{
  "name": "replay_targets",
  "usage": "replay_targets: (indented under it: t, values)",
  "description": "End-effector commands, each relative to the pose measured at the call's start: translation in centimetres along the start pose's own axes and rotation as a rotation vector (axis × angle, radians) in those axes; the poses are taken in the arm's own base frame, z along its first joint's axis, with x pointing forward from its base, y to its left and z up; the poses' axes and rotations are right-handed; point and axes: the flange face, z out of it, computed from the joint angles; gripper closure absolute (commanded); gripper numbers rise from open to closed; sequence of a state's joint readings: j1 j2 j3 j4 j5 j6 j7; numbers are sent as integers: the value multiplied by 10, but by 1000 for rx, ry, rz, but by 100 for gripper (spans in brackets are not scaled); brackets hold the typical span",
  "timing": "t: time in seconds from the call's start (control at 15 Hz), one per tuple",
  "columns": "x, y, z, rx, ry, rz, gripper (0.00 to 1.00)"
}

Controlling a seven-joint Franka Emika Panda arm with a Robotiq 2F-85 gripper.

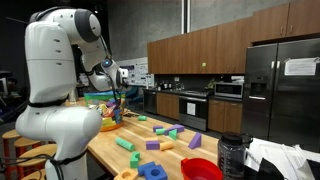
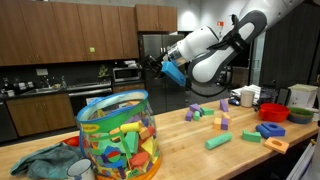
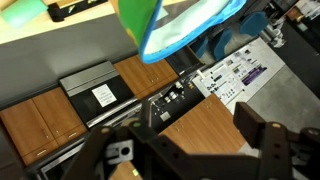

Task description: Put the blue cylinder and the orange triangle into the bag

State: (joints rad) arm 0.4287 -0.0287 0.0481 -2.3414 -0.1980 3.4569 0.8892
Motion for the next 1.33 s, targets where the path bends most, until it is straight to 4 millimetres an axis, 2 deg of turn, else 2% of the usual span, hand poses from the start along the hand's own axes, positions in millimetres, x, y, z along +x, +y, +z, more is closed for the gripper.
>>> replay_targets:
  t: [0.0,0.2,0.33,0.53,0.67,0.8,1.0,1.2,1.27]
  values:
    - [9,21,6,-34,9,12,0]
    - [26,39,11,-68,42,81,0]
    - [56,65,12,-113,108,168,0]
    - [104,139,15,-249,207,185,0]
    - [120,191,22,-357,229,145,0]
    - [124,241,32,-470,242,103,0]
    - [113,298,47,-637,232,59,0]
    - [93,330,64,-784,185,33,0]
    - [94,324,50,-723,185,82,0]
